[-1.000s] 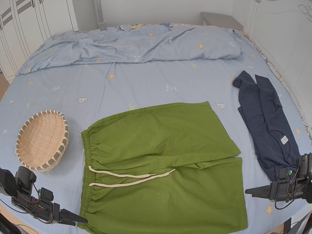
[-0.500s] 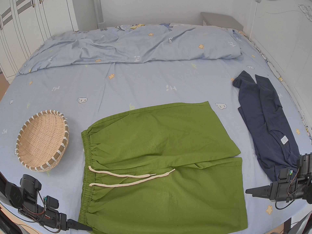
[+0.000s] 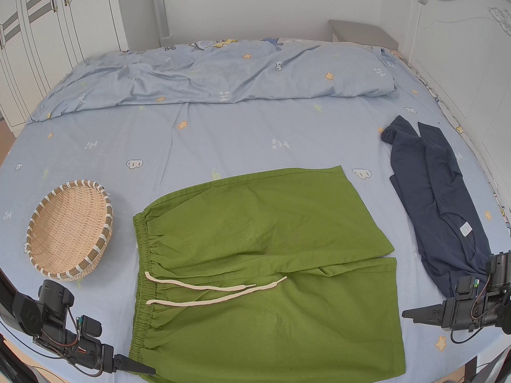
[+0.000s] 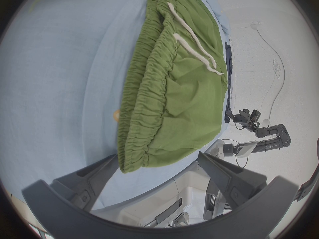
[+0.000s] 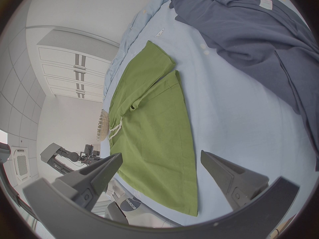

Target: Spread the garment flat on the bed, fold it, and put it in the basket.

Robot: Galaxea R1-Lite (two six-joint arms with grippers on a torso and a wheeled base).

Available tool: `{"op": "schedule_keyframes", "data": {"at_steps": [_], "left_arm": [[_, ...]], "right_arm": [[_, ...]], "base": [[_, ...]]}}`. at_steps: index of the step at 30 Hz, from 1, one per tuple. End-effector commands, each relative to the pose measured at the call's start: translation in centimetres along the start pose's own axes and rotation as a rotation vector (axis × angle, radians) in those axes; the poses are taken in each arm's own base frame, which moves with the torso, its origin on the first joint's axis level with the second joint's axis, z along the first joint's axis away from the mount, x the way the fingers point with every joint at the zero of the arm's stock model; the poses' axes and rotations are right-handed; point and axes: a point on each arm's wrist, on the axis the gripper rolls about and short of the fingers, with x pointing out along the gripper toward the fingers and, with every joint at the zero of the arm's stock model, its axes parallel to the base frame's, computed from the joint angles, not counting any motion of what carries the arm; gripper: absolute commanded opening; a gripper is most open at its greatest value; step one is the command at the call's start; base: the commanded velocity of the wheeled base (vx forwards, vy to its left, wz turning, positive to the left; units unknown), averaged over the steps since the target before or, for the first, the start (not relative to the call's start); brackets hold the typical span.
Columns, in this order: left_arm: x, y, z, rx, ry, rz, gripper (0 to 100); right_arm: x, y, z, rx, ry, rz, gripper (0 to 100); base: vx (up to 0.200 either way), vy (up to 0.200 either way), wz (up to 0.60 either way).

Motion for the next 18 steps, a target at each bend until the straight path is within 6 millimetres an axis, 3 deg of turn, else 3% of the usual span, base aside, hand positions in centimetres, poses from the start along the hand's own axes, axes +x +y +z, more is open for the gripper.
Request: {"op": "schedule_keyframes", "data": {"at_steps": [1,18], "left_arm": [[0.2,0.2,0.3,-0.005,0.007,-0.001,0],[-0.1,0.5,-0.4,-0.038,0.004,0.012,0]], "right_arm": [[0.0,0.0,0.0,0.001,0.002,0.000,100],[-0.2,0.2,-1.1,-0.014,0.028,0.002,100]], "base": [[0.000,0.000,0.00],[0.000,0.000,0.00]]}}
